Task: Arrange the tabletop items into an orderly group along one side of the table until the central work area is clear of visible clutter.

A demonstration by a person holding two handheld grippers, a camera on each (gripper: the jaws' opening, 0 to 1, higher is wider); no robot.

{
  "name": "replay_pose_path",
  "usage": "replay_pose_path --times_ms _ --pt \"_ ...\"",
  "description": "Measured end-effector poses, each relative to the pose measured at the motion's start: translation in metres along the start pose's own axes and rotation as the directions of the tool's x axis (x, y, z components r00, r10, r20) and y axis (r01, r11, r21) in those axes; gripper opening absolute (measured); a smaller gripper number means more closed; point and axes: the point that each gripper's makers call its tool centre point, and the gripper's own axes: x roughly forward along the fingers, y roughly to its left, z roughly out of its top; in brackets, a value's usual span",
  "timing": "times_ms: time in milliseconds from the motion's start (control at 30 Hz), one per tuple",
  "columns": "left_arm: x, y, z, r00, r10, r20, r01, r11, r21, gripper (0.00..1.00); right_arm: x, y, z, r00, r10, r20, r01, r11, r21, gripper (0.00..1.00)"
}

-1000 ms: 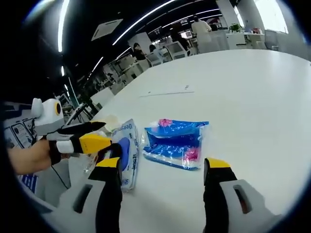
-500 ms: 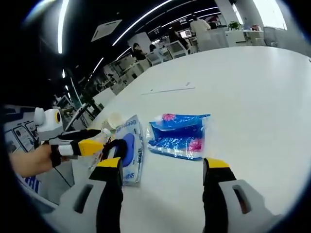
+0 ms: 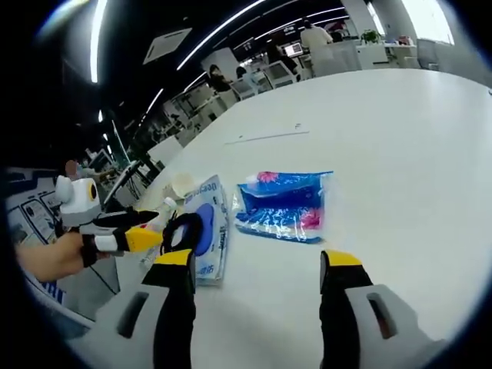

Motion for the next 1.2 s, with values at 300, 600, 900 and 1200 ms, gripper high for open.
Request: replay_pose_path --times_ms 300,600,900,1200 --pt "0.001 0.007 -0.011 0.999 0.015 -0.032 -0.015 1.0 -0.013 0.9 -0.002 0.001 -0.007 1.0 0.009 -0.014 -0.009 1.0 0.006 0.63" --pt "0.013 0.009 -0.024 0.997 0.033 -0.069 -0.032 0.999 0.009 0.87 -0.005 0.004 -0.014 1.0 0.02 -0.024 -0.019 1.0 0.015 0.61" --pt "0.027 0.018 -0.04 0.988 0.066 -0.141 -0.064 0.998 0.012 0.91 -0.008 0.002 -0.019 1.0 0.014 -0.027 -0.013 0.999 0.036 0.59" --pt "0.031 0.026 -0.044 0.98 0.102 -0.172 -0.093 0.994 0.06 0.82 -0.01 0.004 -0.02 1.0 0.022 -0.022 -0.02 0.998 0.062 0.57"
